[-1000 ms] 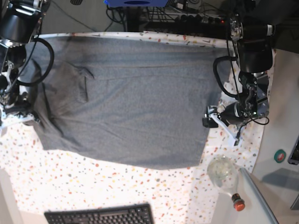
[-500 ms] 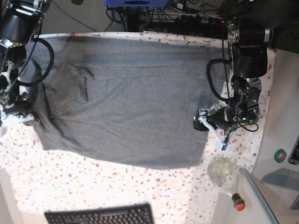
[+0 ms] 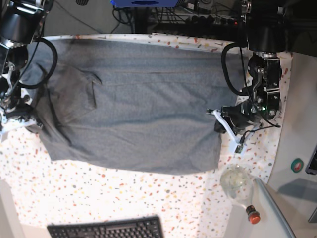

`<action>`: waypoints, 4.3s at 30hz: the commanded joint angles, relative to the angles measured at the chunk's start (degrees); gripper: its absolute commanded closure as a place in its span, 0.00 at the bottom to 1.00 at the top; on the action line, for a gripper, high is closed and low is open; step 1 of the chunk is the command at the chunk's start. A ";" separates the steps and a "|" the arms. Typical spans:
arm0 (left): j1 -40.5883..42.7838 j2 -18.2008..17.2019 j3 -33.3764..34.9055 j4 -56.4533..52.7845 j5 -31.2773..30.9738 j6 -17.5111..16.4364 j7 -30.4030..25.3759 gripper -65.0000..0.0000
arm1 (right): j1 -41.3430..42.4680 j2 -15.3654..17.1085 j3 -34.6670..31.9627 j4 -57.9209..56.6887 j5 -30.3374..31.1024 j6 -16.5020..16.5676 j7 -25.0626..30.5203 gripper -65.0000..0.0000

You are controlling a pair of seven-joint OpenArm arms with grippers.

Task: Layout the t-shirt on the table in an organized manner, then fold the t-shirt properly
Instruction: 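Fold the grasped shirt side inward with the left gripper, then release and reposition the left gripper along the shirt edge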

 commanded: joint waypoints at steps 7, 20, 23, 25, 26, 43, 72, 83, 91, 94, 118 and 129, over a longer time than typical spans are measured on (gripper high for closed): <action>9.19 -0.76 -0.32 16.37 -0.49 0.65 5.80 1.00 | 1.01 1.07 0.29 0.95 0.29 0.14 1.05 1.00; 20.27 -3.40 0.39 18.57 -0.40 0.65 7.91 1.00 | 1.27 1.16 -0.07 0.78 0.29 0.14 1.05 1.00; 21.77 -4.89 0.30 17.51 -0.40 0.65 7.91 1.00 | 1.27 1.16 -0.07 0.78 0.29 0.14 1.05 1.00; 23.00 -5.33 -0.05 17.51 -0.40 0.65 7.91 1.00 | 1.36 1.16 -0.07 0.78 0.29 0.14 1.05 1.00; 23.35 -5.59 -0.14 17.51 -0.40 0.65 7.91 1.00 | 1.36 1.16 -0.07 0.78 0.29 0.14 1.05 1.00; 21.33 -4.28 -13.24 23.49 -0.84 0.38 7.91 0.19 | 1.18 1.16 0.11 0.78 0.29 0.14 1.05 1.00; -4.52 -2.87 -11.39 -18.88 -11.57 -7.26 0.53 0.77 | 1.27 1.07 -0.07 0.78 0.29 0.14 1.05 1.00; -4.61 -3.31 -9.90 -12.38 -7.96 -7.18 -0.35 1.00 | 1.18 1.16 0.20 0.78 0.29 0.14 1.05 1.00; 1.99 -0.67 -1.63 12.68 16.04 -7.35 -1.85 1.00 | 1.36 1.16 0.11 0.78 0.29 0.14 1.05 1.00; 7.00 -1.73 4.52 16.37 24.83 -7.26 -8.35 1.00 | 1.36 1.16 0.11 0.78 0.29 0.14 1.05 1.00; 21.59 -5.95 20.61 24.20 57.71 3.11 -17.85 0.75 | 1.71 1.16 -0.07 0.78 0.29 0.14 1.05 1.00; 25.63 -6.21 18.94 32.20 47.07 2.85 -17.76 0.39 | 1.80 1.16 -0.07 0.78 0.29 0.14 1.05 1.00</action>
